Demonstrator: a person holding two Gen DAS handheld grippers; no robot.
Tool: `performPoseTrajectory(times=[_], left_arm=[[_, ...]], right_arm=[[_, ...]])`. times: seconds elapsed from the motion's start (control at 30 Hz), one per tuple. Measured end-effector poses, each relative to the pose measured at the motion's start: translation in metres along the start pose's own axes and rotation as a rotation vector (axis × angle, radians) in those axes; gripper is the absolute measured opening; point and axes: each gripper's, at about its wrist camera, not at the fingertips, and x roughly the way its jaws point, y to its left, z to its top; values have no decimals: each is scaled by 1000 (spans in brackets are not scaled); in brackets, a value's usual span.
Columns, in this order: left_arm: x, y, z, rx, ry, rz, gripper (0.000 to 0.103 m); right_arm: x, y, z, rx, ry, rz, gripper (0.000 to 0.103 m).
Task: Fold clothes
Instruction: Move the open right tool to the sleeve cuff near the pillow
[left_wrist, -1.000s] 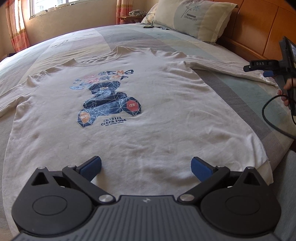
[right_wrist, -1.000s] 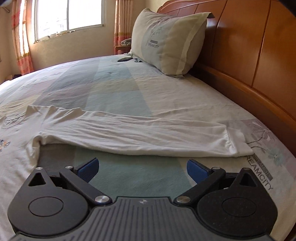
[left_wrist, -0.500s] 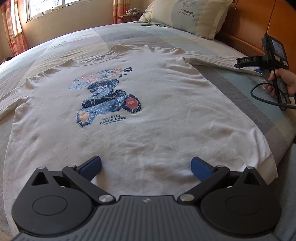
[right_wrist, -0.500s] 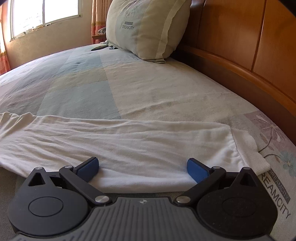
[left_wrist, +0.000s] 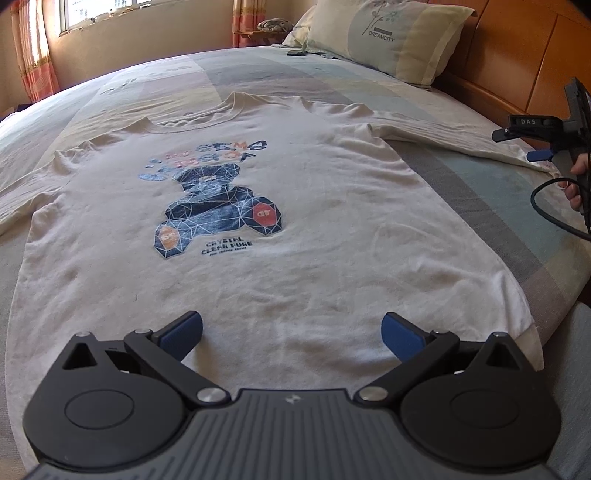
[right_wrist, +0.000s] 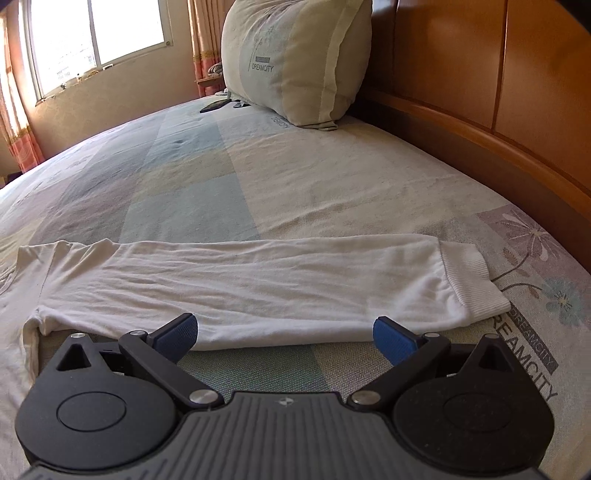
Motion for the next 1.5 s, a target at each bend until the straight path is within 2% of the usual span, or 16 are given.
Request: performPoseTrajectory(times=[0.17,0.27,0.37,0.53,0.6,0.67,0.77,0.93,1.17,1.33,1.5], left_arm=[[-6,-6,5,26,-17,-8,102],[-6,-8,6,31,-15,-5,102],[-6,-8,7,33,-12,-6,102],[-3,-9,8,33,-7,-10,102],[-1,-9,9,34,-2,-9,102],[2,-10,10,34,2,-10,102],[5,-13,11,38,6,-13,102],[4,-14,13,47,-2,-9,102],[5,-15,14,37,-11,-31,102],[5,-16,14,40,-13,-46,102],[7,-14,14,25,-12,-56,102]], right_arm=[[-8,-12,-6,107,-16,68,103],[-5,-15,-10,149,-7,74,103],[-4,-22,-15,233,-21,150,103],[-1,-56,-33,548,-91,349,103],[5,-71,-44,681,-92,397,103],[6,-78,-49,721,-133,427,103],[12,-79,-43,716,-134,409,103],[15,-79,-29,706,-108,330,103],[21,-107,-32,877,-189,320,103],[35,-107,-23,851,-246,301,103],[33,-91,-21,805,-205,267,103]])
